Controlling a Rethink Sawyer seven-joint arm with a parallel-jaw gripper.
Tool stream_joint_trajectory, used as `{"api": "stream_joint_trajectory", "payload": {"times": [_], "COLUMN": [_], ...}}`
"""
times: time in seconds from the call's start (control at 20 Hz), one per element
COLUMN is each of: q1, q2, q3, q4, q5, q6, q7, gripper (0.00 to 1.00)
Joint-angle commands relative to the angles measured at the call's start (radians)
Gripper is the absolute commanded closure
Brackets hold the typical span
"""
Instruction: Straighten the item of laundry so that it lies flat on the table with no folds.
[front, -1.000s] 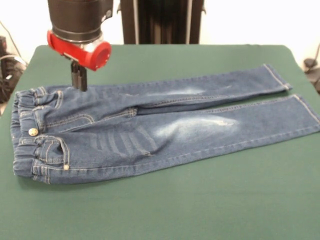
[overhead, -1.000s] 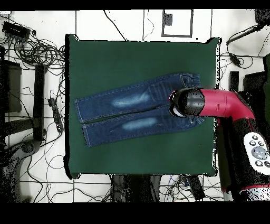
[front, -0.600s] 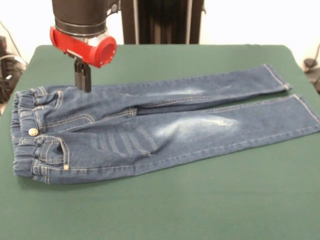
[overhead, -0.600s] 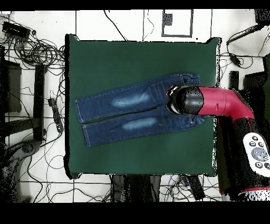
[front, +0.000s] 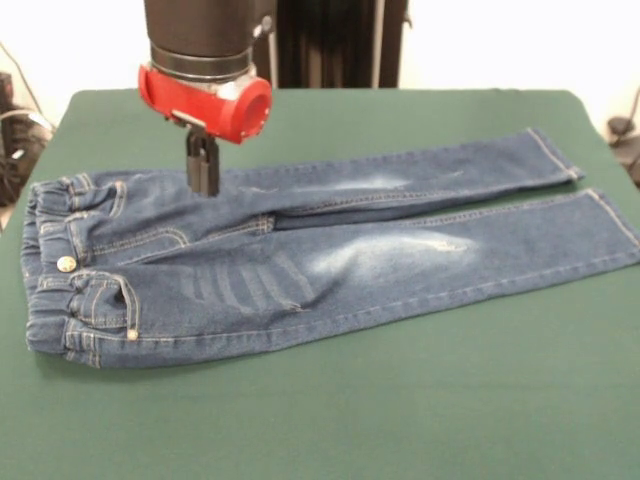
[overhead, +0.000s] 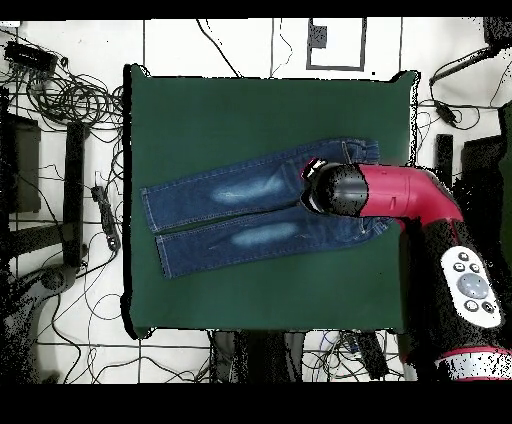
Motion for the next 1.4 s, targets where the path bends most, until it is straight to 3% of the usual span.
{"api": "stream_joint_trajectory", "payload": {"times": [0.05,0.75,1.0,1.4], "q1": [0.084,0.151,0.135,0.180], "q2": [0.077,0.017,0.042,0.039], "q3": [-0.017,-0.092,-0.092,-0.126], "q4": [0.147,0.133,0.115,0.167], "q5": [0.079,0.143,0.163,0.180], "q6": [-0.081,-0.038,-0.036,-0.096], "q7": [0.190,0.149,0.108,0.177], "gripper": [1.00,1.00,1.00,1.00]}}
